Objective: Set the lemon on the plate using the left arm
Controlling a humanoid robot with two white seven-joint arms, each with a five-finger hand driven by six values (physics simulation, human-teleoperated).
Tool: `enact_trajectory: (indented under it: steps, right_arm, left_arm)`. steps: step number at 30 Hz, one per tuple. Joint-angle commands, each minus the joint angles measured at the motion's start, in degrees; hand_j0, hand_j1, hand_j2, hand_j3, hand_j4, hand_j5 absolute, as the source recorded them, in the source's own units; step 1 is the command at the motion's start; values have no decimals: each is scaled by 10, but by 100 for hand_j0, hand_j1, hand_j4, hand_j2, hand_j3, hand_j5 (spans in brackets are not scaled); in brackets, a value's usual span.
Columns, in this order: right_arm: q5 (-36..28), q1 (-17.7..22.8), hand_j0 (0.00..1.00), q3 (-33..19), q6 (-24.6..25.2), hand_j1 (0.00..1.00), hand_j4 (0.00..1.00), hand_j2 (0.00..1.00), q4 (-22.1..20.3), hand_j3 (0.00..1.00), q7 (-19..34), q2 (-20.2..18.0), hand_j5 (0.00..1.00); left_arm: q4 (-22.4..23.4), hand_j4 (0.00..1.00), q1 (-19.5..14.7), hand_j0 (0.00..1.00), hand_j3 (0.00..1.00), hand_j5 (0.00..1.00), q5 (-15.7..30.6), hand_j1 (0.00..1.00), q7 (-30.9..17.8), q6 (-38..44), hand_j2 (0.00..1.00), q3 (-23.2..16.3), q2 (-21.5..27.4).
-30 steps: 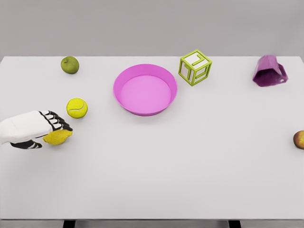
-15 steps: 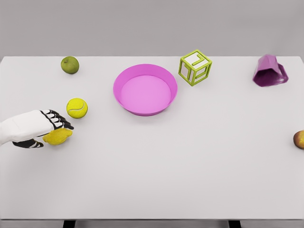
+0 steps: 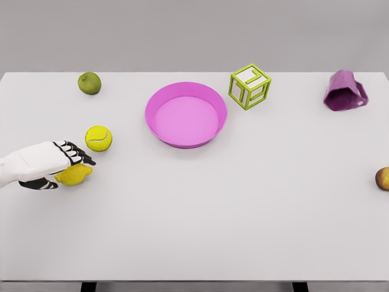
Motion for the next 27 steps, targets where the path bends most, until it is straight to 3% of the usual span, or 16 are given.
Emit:
enact_trajectory:
  steps: [1, 5, 27]
  right_arm:
    - [-1, 0, 100, 0, 0, 100, 100, 100, 0, 100, 0, 0, 100]
    - [0, 0, 100, 0, 0, 100, 100, 100, 0, 100, 0, 0, 100]
    - [0, 0, 100, 0, 0, 100, 100, 100, -1, 100, 0, 0, 100]
  left_arm:
    - [3, 89, -1, 89, 89, 89, 2, 89, 0, 1, 89, -4, -1]
    - [9, 89, -16, 89, 89, 89, 2, 89, 0, 1, 89, -18, -2]
    - [26, 81, -16, 81, 81, 81, 1, 81, 0, 1, 81, -31, -2]
